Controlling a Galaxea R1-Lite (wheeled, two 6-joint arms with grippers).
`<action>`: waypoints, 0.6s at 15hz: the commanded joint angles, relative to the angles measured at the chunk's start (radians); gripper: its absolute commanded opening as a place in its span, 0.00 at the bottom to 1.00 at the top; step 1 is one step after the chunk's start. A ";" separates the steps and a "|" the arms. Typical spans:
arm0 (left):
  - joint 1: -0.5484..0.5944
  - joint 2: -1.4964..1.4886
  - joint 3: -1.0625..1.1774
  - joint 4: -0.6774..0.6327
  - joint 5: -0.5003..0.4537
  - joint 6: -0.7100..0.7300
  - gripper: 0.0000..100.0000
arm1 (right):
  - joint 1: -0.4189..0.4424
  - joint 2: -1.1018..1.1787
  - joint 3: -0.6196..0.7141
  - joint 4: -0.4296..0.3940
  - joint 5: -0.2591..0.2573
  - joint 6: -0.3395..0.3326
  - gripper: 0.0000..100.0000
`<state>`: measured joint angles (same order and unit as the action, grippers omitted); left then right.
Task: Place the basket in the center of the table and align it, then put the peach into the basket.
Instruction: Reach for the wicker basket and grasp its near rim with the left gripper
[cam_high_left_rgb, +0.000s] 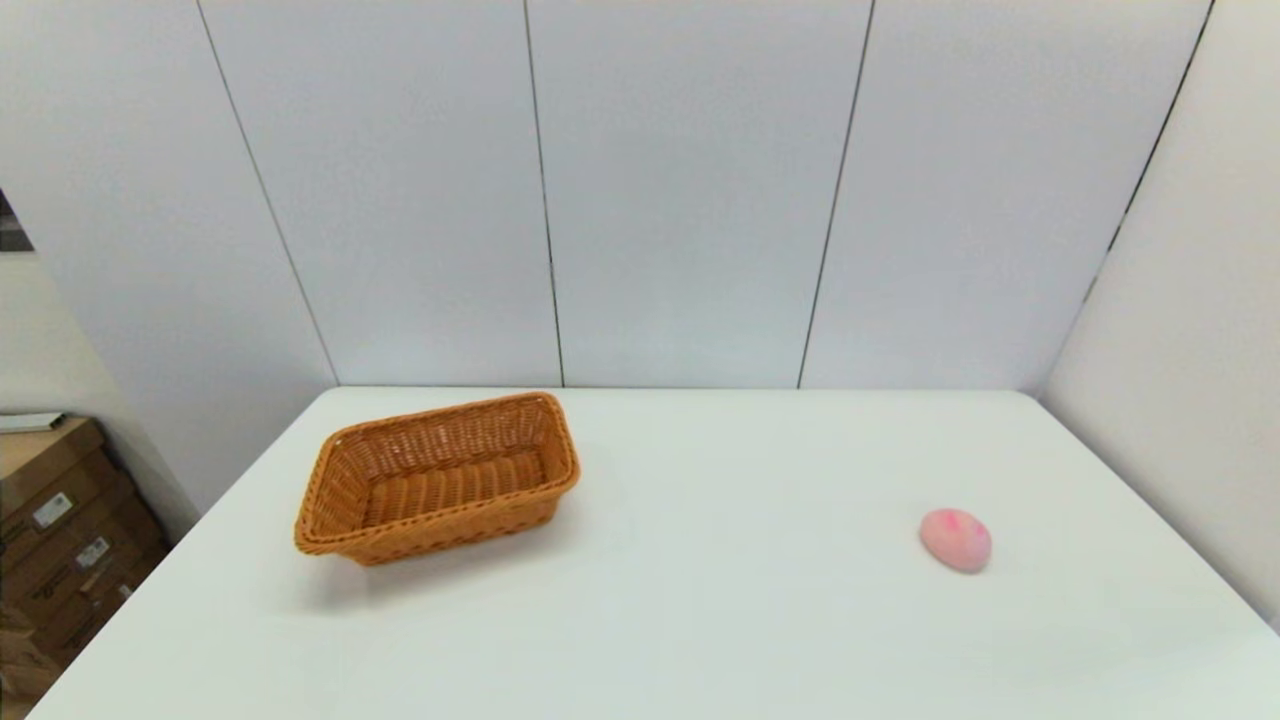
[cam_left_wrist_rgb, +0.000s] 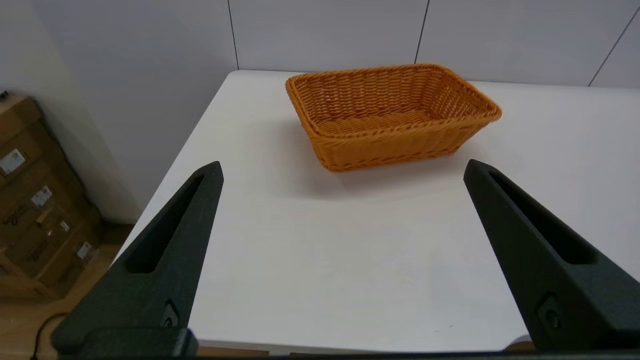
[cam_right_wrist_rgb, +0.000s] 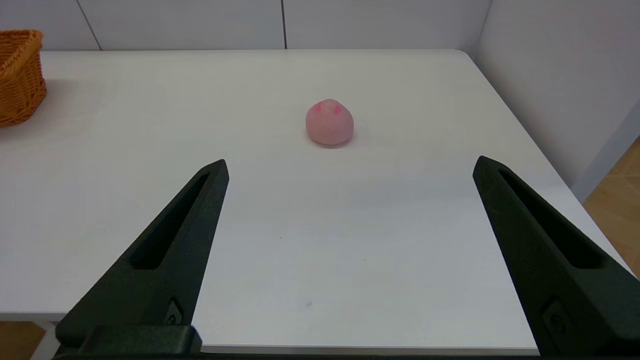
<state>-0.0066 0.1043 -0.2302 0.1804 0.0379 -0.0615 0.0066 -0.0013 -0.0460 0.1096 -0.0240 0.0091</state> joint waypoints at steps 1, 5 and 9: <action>0.002 0.776 -0.512 0.070 0.011 -0.224 1.00 | 0.001 0.000 0.000 0.001 -0.001 0.000 1.00; 0.004 1.282 -0.698 0.073 0.004 -0.304 1.00 | 0.000 0.000 0.000 0.001 -0.001 0.000 1.00; 0.033 1.597 -0.796 0.108 -0.007 -0.366 1.00 | 0.001 0.000 -0.002 0.005 -0.001 -0.001 1.00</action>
<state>0.0009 1.2749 -0.8602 0.2487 0.0402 -0.3487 0.0066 -0.0013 -0.0466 0.1134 -0.0245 0.0077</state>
